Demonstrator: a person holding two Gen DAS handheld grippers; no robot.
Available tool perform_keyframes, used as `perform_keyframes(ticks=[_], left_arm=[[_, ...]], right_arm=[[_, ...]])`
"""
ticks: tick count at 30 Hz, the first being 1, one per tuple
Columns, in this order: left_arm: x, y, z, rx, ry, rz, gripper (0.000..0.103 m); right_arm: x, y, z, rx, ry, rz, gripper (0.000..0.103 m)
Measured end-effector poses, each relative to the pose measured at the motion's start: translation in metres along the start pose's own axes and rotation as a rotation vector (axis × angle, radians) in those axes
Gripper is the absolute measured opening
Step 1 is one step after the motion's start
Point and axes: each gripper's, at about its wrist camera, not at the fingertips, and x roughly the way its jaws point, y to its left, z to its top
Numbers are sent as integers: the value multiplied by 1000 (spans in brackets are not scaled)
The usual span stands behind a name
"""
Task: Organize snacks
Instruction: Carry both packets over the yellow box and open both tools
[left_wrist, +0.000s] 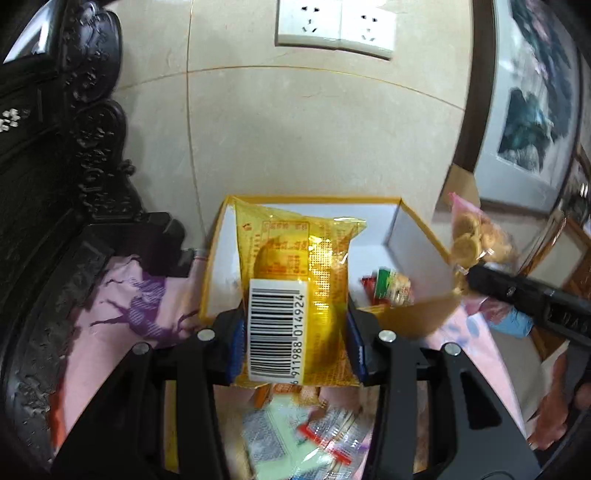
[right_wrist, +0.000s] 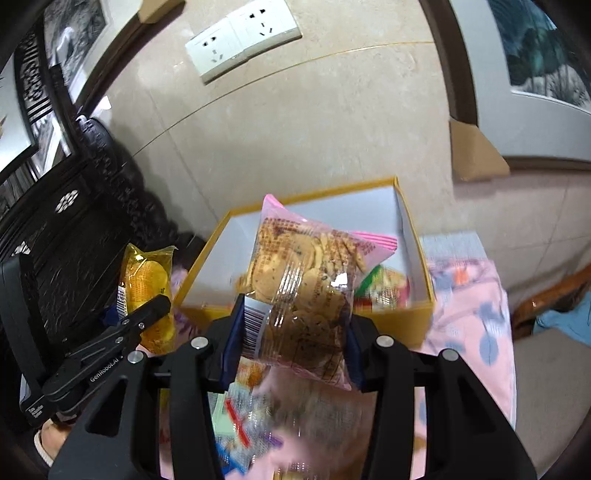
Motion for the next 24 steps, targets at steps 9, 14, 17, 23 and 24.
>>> perform_keyframes(ticks=[9,14,17,23,24], left_arm=[[69,-12,49,36,65,55,52],[88,-18,56,60,89,119,76],[82,-22,53,68,69,121,80],[74,-25,43,54,76,118,80],[72,-25,41,49,83,116,80]], right_arm=[[53,-9,38,2,18,-56,49],[65,-18,45,30,57,-87,66],[53,-18,40,39,33,-70,69],[28,-13,23,25,30,-51,69],[25,-12,20,26,32,-47,69]])
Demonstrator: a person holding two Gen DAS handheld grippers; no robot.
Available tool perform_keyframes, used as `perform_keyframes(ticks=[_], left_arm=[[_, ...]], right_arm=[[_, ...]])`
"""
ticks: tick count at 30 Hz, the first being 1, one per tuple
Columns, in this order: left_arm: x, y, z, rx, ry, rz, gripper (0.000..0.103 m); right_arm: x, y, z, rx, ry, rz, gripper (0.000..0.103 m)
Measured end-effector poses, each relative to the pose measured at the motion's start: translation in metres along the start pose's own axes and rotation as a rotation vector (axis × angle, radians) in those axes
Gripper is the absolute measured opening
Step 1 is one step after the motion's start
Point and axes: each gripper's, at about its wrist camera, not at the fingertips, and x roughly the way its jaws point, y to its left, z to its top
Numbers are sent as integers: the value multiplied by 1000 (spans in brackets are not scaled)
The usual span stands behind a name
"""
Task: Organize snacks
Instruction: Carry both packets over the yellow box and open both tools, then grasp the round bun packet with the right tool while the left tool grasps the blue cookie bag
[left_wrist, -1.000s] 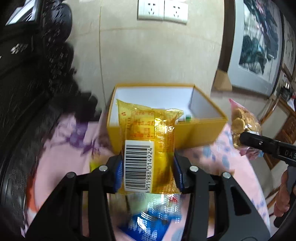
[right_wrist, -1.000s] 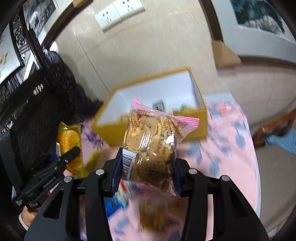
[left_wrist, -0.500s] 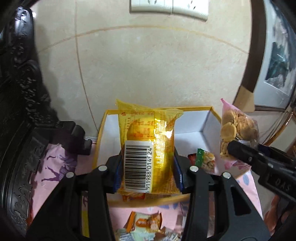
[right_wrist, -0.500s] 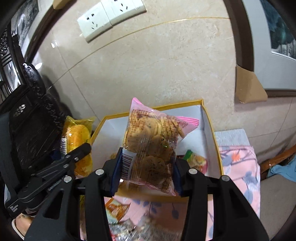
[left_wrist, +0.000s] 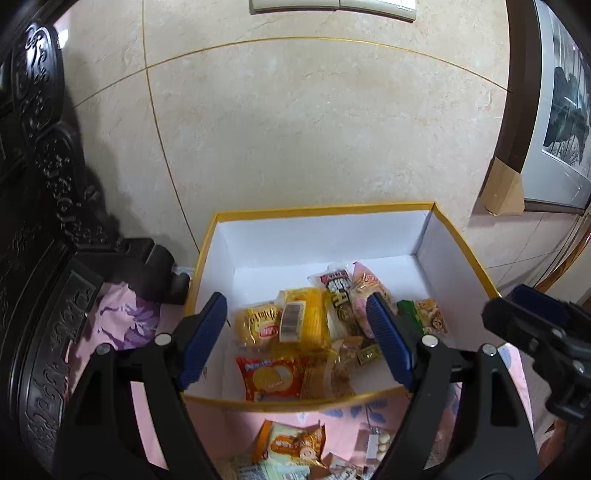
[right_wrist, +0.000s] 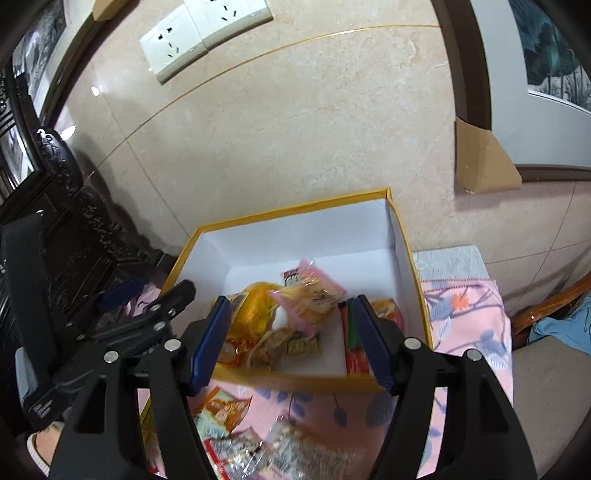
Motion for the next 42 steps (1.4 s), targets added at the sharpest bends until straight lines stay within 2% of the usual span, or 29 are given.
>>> perform_keyframes(ticks=[2,6,10,16,22,27,32,34,38,42], left_arm=[[-8,2,-6,-11,8,-7,80],[-37,17,-27,-59,-13,-20,90],[-65,36,-57,-87,-21,-17,92],[-101,64,-124,-114,22,18,92],[-123,84,-192,-122,103,68,92],[-134,86,-219,-114,147,54,92],[-133,79,-233,-88,171,27,92],[-128,75,-236,-71,182,25,92],[-121,68,-239,-66,206,5,93],[-119,55,-240,-12,188,-13,93]], right_arm=[[-9,1,-8,-2,4,4,69],[-28,-1,-35,-29,30,13,69],[-40,-6,-80,-50,94,2,69],[-43,-7,-157,-37,232,-7,69],[-33,2,-209,3,295,-15,69],[-15,10,-227,-26,348,-20,69],[1,18,-235,-63,378,-45,70],[3,22,-237,-94,361,-53,70],[-3,22,-243,-152,333,-78,58],[-10,16,-246,-138,326,-74,57]])
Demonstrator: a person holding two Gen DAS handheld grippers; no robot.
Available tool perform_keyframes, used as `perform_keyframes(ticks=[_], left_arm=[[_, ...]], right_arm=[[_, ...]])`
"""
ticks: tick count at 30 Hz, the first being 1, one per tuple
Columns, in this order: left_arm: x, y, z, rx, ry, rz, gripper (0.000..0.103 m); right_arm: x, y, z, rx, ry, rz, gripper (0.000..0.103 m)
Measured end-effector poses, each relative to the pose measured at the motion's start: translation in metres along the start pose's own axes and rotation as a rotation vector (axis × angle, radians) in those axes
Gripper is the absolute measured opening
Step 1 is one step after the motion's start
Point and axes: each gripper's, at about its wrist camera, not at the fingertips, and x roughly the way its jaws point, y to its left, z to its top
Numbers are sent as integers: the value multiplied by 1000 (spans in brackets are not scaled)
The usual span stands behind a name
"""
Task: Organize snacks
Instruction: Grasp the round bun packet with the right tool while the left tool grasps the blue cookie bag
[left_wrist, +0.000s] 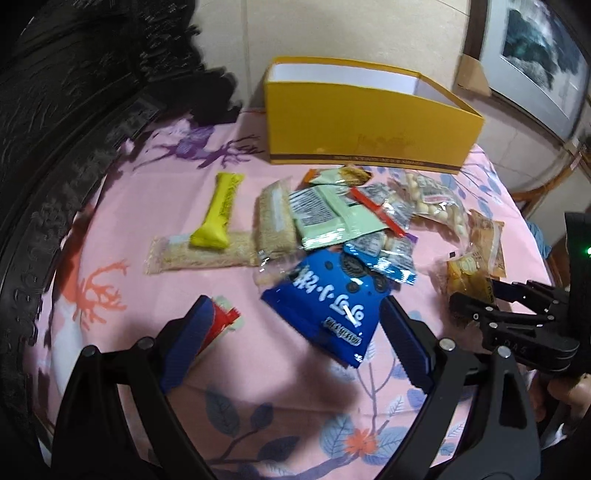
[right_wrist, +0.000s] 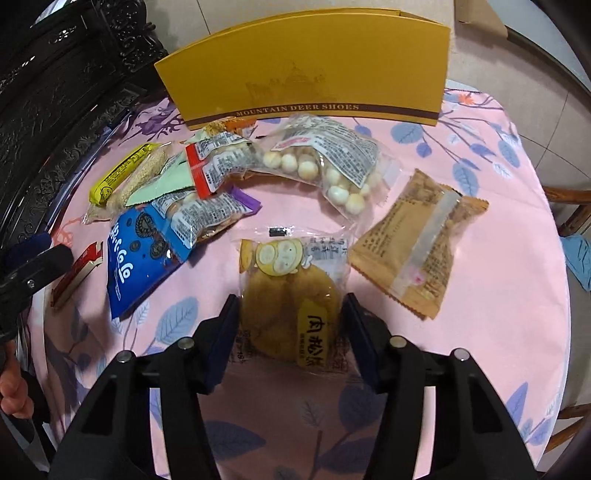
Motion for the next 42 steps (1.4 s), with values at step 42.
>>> perform_keyframes(ticks=[42], left_arm=[[61,-37,-20,161,34,-120,70]], right_arm=[[-5,-5,-7,46,-35,31,59]])
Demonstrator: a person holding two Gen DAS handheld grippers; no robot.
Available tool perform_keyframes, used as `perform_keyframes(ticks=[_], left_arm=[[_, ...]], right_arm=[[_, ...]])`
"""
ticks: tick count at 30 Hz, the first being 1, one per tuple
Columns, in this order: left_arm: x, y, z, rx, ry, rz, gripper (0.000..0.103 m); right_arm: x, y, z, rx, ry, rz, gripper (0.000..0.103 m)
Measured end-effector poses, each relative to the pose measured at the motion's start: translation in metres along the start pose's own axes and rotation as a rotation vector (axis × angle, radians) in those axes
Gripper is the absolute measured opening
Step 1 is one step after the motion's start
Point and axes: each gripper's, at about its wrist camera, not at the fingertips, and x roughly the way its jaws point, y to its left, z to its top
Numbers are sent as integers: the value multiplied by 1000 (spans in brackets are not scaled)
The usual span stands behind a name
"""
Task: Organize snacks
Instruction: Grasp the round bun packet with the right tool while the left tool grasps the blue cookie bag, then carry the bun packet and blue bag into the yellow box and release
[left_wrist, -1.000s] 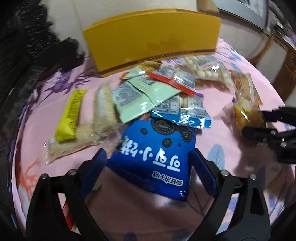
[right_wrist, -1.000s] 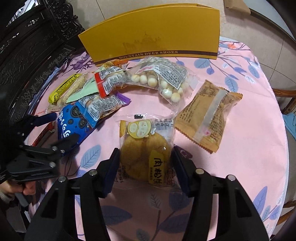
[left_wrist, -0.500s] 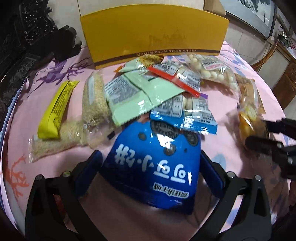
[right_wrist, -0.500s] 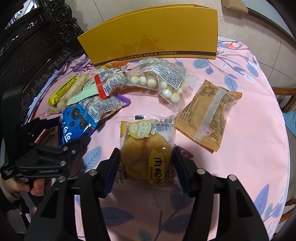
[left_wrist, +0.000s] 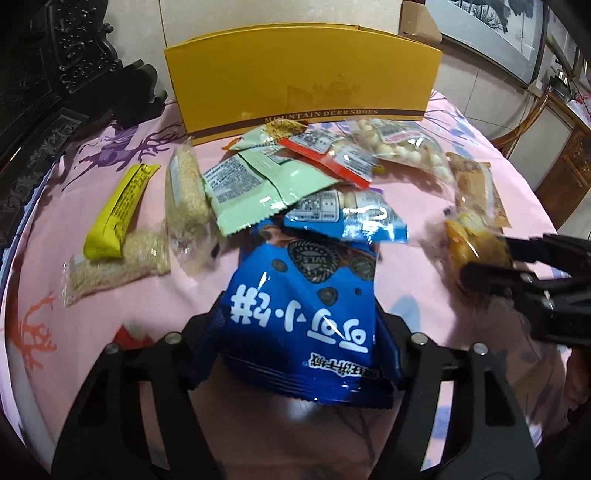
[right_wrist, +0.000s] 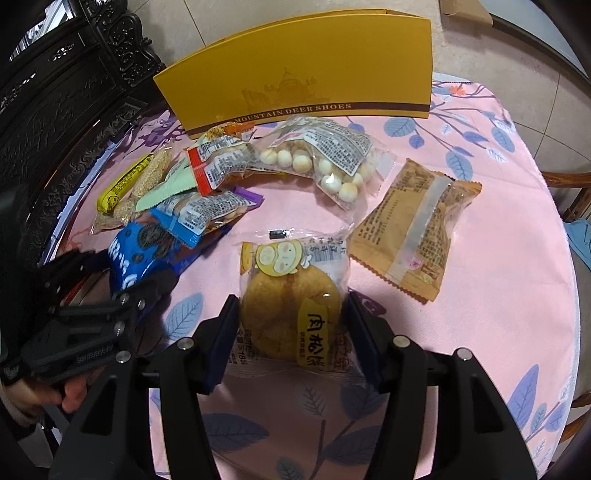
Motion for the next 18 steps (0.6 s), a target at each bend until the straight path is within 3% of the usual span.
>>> perform_keyframes(ticks=[18], left_arm=[[-73,2,-24,-67,-29,-10,70]], right_arm=[[-29,0,-23,43,43,54,57]])
